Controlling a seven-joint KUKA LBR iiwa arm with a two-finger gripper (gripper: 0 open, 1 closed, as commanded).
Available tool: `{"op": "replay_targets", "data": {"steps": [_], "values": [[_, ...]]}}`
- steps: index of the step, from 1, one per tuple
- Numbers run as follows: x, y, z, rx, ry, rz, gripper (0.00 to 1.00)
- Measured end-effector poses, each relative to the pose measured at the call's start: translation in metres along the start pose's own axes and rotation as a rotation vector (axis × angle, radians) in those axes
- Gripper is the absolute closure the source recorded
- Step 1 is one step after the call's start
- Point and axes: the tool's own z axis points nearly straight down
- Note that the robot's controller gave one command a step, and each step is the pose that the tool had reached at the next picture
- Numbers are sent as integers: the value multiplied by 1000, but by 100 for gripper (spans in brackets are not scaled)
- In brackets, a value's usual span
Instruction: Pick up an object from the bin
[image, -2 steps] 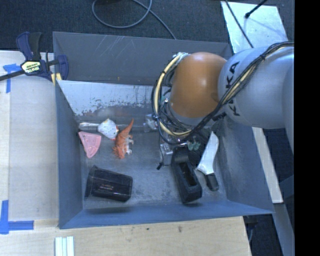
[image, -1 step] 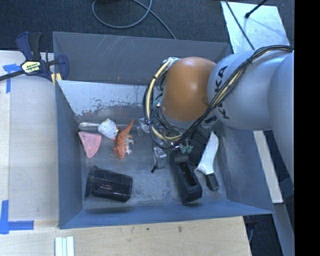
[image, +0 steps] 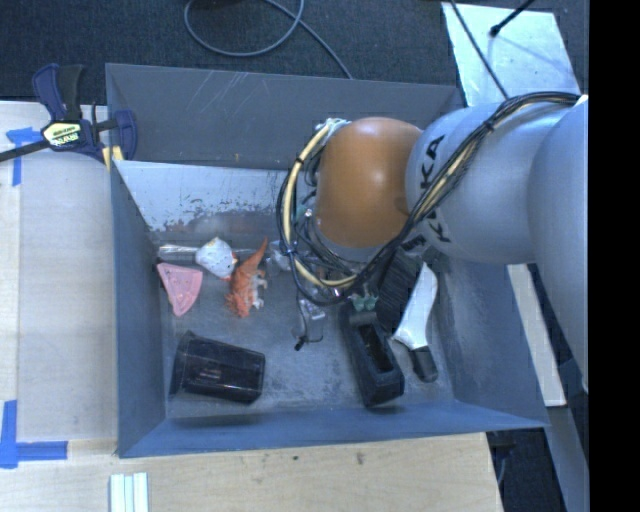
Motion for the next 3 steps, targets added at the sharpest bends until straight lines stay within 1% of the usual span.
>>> {"op": "replay_targets", "data": {"steps": [1,2,3], "values": [[-11,3,9,-2,-8,-2,0],[-48,31,41,3,-18,-80,100],[-49,31,41,3,-18,-79,100]]}}
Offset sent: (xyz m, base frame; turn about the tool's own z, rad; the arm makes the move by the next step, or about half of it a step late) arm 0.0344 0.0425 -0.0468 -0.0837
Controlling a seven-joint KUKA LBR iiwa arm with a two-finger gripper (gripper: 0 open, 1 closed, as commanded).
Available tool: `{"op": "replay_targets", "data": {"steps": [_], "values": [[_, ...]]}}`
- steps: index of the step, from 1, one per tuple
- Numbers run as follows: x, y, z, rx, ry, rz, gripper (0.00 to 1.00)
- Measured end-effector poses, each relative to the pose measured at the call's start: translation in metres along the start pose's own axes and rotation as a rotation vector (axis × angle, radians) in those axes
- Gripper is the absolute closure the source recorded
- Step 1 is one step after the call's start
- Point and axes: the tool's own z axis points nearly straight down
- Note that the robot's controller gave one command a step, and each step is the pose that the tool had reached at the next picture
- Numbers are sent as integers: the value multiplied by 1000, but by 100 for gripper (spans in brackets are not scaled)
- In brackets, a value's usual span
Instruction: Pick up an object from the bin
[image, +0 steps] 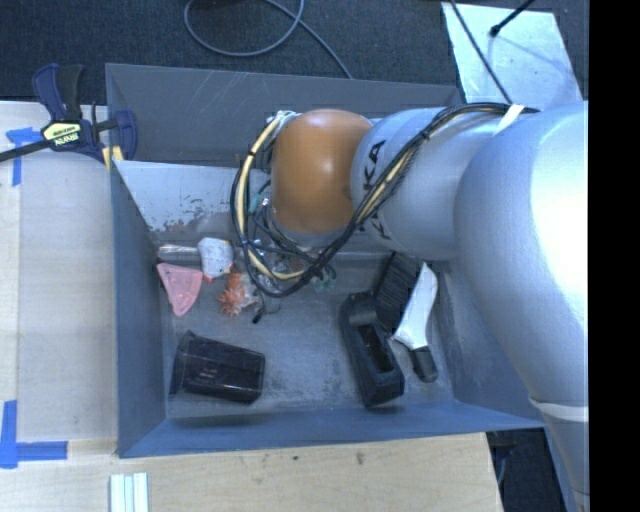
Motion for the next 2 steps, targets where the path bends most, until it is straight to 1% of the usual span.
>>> {"op": "replay_targets", "data": {"steps": [1,2], "values": [[5,2,-41,-3,16,-1,100],[8,-1,-91,-1,4,-8,100]]}}
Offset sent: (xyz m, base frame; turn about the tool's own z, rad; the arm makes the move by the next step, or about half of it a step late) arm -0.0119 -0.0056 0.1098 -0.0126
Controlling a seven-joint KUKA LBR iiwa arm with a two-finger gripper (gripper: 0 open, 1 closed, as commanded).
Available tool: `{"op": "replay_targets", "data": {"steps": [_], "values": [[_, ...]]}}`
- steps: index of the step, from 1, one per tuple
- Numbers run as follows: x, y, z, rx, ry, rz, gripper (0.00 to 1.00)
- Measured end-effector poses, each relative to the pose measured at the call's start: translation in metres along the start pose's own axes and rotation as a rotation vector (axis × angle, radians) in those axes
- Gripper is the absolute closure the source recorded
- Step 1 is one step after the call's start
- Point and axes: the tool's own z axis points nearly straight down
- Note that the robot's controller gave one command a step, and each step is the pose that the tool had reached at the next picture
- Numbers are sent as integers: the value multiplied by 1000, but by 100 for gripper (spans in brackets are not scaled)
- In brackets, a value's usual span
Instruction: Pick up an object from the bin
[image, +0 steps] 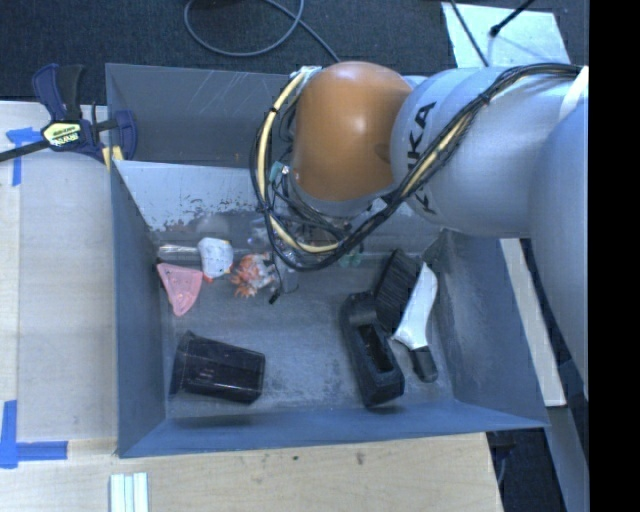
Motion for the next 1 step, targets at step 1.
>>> {"op": "replay_targets", "data": {"steps": [1], "values": [[-6,-4,-21,1,-11,11,100]]}}
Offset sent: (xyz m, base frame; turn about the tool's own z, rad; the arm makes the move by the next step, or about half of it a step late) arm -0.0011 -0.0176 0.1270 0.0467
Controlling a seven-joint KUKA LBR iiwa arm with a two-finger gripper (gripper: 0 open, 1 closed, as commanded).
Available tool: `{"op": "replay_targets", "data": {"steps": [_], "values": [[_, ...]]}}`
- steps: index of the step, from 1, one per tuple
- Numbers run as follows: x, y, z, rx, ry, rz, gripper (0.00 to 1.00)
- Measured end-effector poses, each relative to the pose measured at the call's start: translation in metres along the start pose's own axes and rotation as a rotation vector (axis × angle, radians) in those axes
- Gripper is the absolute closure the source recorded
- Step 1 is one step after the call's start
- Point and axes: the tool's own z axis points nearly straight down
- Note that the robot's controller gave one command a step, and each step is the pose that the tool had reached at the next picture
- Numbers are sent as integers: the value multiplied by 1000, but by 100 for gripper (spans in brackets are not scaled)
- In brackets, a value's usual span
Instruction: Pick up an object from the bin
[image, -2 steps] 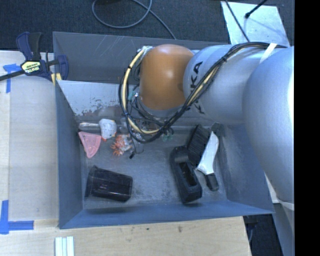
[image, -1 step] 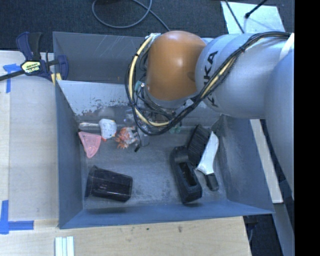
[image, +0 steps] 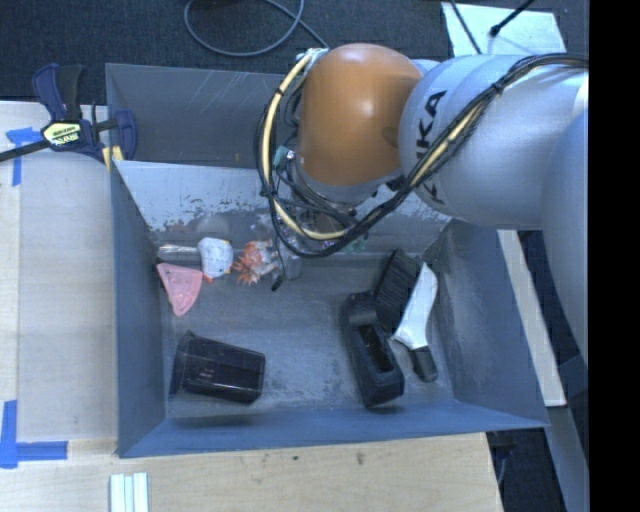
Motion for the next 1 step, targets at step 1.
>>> {"op": "replay_targets", "data": {"steps": [1], "values": [[8,-4,-17,-3,23,14,100]]}}
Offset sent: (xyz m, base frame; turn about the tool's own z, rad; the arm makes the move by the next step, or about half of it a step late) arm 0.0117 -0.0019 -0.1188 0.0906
